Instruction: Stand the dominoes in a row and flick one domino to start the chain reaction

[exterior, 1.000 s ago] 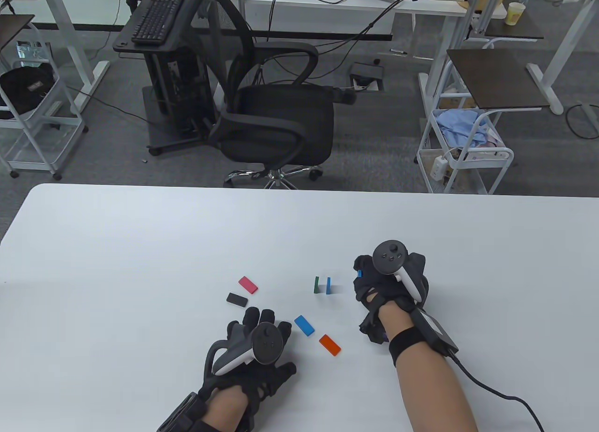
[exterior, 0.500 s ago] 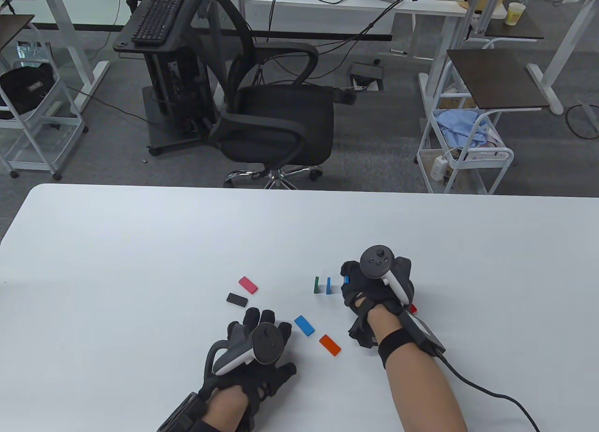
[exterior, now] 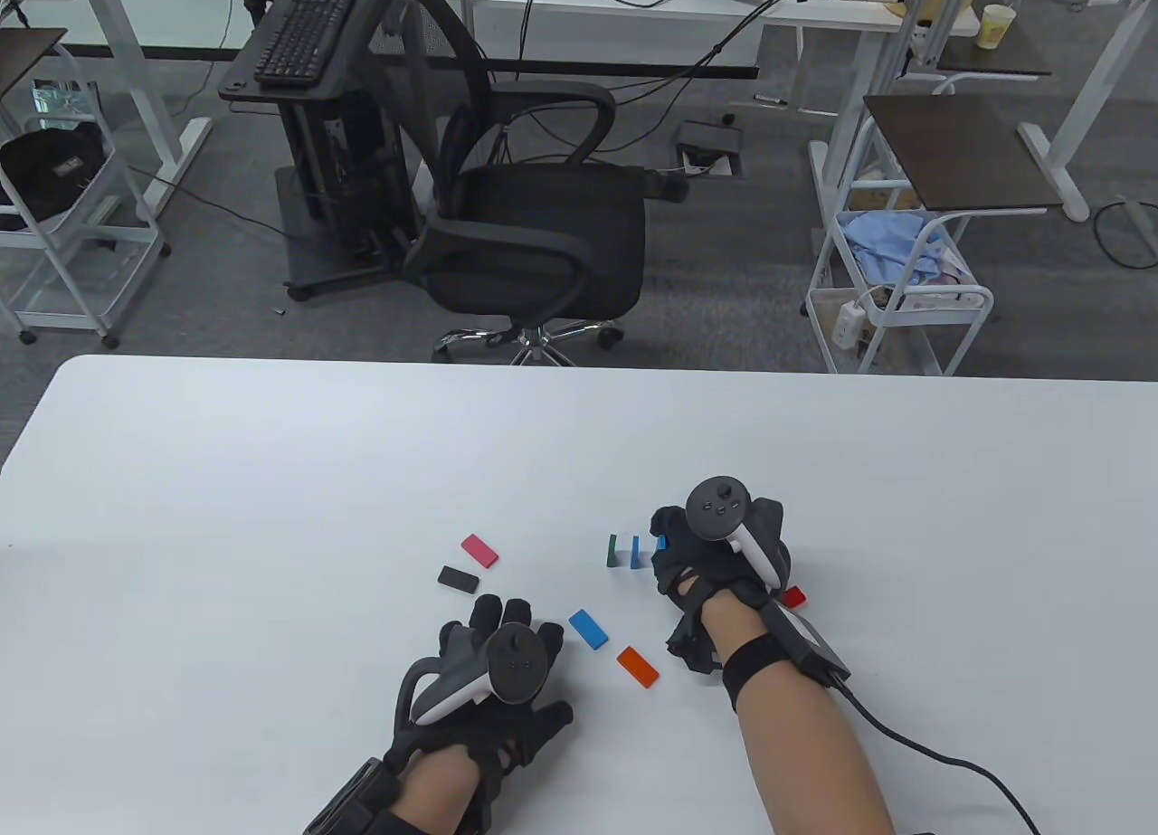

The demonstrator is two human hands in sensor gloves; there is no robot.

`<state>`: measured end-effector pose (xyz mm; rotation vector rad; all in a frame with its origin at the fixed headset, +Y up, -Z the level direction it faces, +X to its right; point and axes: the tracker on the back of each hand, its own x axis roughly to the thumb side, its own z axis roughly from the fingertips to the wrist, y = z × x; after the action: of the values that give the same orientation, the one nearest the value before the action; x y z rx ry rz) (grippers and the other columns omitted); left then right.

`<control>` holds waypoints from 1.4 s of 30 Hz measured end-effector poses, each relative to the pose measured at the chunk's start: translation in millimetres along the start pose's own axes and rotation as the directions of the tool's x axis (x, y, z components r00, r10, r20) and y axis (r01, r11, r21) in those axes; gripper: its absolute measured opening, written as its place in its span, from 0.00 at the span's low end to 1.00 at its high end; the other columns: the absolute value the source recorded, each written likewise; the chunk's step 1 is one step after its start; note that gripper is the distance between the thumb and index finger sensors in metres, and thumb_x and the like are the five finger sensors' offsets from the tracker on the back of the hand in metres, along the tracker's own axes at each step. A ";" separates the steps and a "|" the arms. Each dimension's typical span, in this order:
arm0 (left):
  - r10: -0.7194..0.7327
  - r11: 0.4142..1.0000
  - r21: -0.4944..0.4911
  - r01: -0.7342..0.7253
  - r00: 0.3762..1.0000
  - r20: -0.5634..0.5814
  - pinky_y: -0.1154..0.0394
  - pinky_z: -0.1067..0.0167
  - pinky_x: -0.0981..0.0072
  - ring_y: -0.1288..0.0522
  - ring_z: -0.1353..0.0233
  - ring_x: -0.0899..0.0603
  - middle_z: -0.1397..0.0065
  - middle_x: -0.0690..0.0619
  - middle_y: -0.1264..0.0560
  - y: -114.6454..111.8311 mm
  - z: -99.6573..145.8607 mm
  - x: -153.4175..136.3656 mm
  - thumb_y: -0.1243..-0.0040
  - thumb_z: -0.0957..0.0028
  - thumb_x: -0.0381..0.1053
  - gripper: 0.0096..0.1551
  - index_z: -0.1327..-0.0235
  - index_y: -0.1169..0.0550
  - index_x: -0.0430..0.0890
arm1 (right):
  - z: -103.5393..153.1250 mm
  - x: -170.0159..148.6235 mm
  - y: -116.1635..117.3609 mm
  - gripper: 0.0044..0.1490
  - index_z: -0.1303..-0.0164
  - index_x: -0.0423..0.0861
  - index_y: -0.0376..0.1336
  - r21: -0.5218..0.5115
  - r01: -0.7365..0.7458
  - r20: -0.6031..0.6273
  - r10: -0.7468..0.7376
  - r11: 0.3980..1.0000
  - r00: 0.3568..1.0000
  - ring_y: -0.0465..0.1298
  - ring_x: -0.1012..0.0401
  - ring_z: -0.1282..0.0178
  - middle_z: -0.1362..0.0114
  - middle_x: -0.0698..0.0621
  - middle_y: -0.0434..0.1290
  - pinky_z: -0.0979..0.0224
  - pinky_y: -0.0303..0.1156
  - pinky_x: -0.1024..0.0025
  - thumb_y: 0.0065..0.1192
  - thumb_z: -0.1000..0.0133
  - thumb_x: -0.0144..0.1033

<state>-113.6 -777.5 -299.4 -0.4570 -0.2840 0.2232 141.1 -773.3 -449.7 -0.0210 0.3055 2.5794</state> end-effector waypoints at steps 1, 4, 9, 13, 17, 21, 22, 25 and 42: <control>-0.001 1.000 -0.001 0.001 1.000 -0.001 0.76 0.33 0.31 0.82 0.23 0.37 0.19 0.49 0.75 0.0 0.0 0.0 0.51 0.50 0.70 0.49 0.23 0.58 0.58 | 0.4 0.4 0.0 0.33 0.34 0.50 0.55 0.001 0.000 0.000 0.000 1.000 1.000 0.59 0.41 0.25 0.29 0.45 0.68 0.21 0.40 0.34 0.71 0.46 0.33; 0.000 1.000 -0.001 0.000 1.000 -0.001 0.76 0.33 0.31 0.82 0.23 0.37 0.19 0.49 0.75 0.2 0.1 0.0 0.51 0.50 0.70 0.49 0.23 0.58 0.58 | 0.4 0.6 0.3 0.34 0.34 0.50 0.55 0.008 0.002 0.002 -0.002 1.000 1.000 0.59 0.41 0.25 0.29 0.45 0.68 0.21 0.40 0.34 0.71 0.46 0.33; 0.000 1.000 -0.001 0.000 1.000 -0.001 0.76 0.33 0.31 0.82 0.23 0.38 0.19 0.49 0.75 0.2 0.2 0.0 0.51 0.50 0.70 0.49 0.23 0.58 0.58 | 1.0 1.3 0.1 0.34 0.34 0.50 0.55 0.014 -0.003 0.001 0.003 1.000 1.000 0.59 0.41 0.25 0.28 0.45 0.68 0.21 0.40 0.34 0.71 0.46 0.33; 0.001 1.000 0.002 -0.001 1.000 -0.001 0.76 0.33 0.31 0.82 0.24 0.37 0.19 0.49 0.75 0.4 0.2 0.0 0.51 0.50 0.70 0.49 0.23 0.57 0.58 | 2.4 1.1 -0.4 0.37 0.32 0.50 0.53 0.024 -0.014 0.003 0.014 1.000 1.000 0.58 0.40 0.24 0.26 0.45 0.65 0.21 0.39 0.34 0.71 0.46 0.34; 0.000 1.000 0.002 0.000 1.000 0.001 0.76 0.33 0.31 0.82 0.24 0.37 0.19 0.49 0.75 0.4 0.1 0.3 0.51 0.50 0.70 0.49 0.23 0.58 0.58 | 7.6 -0.4 -7.5 0.41 0.29 0.50 0.49 0.030 -0.020 0.007 0.020 0.999 1.000 0.56 0.40 0.23 0.24 0.44 0.62 0.21 0.38 0.34 0.71 0.46 0.35; 0.000 1.000 0.007 0.000 1.000 0.000 0.76 0.33 0.31 0.82 0.24 0.37 0.19 0.49 0.75 0.6 0.2 0.1 0.51 0.50 0.70 0.49 0.23 0.57 0.58 | 15.3 -2.0 -20.1 0.43 0.28 0.50 0.48 0.020 -0.028 0.004 0.028 0.999 1.000 0.54 0.39 0.22 0.23 0.45 0.60 0.21 0.37 0.34 0.72 0.46 0.36; 0.001 1.000 0.006 -0.001 1.000 0.000 0.76 0.33 0.31 0.82 0.24 0.37 0.19 0.49 0.75 0.7 0.3 -0.1 0.51 0.50 0.70 0.49 0.23 0.58 0.58 | 18.6 -2.8 -25.0 0.43 0.28 0.50 0.48 0.019 -0.031 0.002 0.031 0.999 1.000 0.54 0.39 0.22 0.23 0.44 0.60 0.21 0.36 0.34 0.72 0.46 0.36; 0.001 1.000 0.008 -0.001 1.000 -0.001 0.76 0.33 0.31 0.82 0.24 0.38 0.19 0.50 0.75 0.9 0.4 -0.2 0.51 0.50 0.70 0.49 0.23 0.57 0.58 | 27.0 -4.9 -35.4 0.43 0.28 0.50 0.48 0.002 -0.042 0.000 0.042 0.999 0.999 0.54 0.39 0.22 0.23 0.44 0.60 0.21 0.36 0.34 0.72 0.46 0.37; -0.003 1.000 0.015 0.003 1.000 0.001 0.76 0.33 0.31 0.82 0.24 0.38 0.19 0.50 0.75 1.0 0.8 0.1 0.51 0.50 0.70 0.49 0.23 0.57 0.58 | 67.4 -35.2 -45.7 0.44 0.28 0.48 0.50 0.106 -0.198 -0.115 0.209 0.975 0.971 0.57 0.40 0.23 0.26 0.44 0.65 0.21 0.37 0.34 0.74 0.47 0.42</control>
<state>-113.9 -776.3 -299.2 -0.4421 -0.2836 0.2221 197.8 -738.5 -391.1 -0.1243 0.4988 2.7699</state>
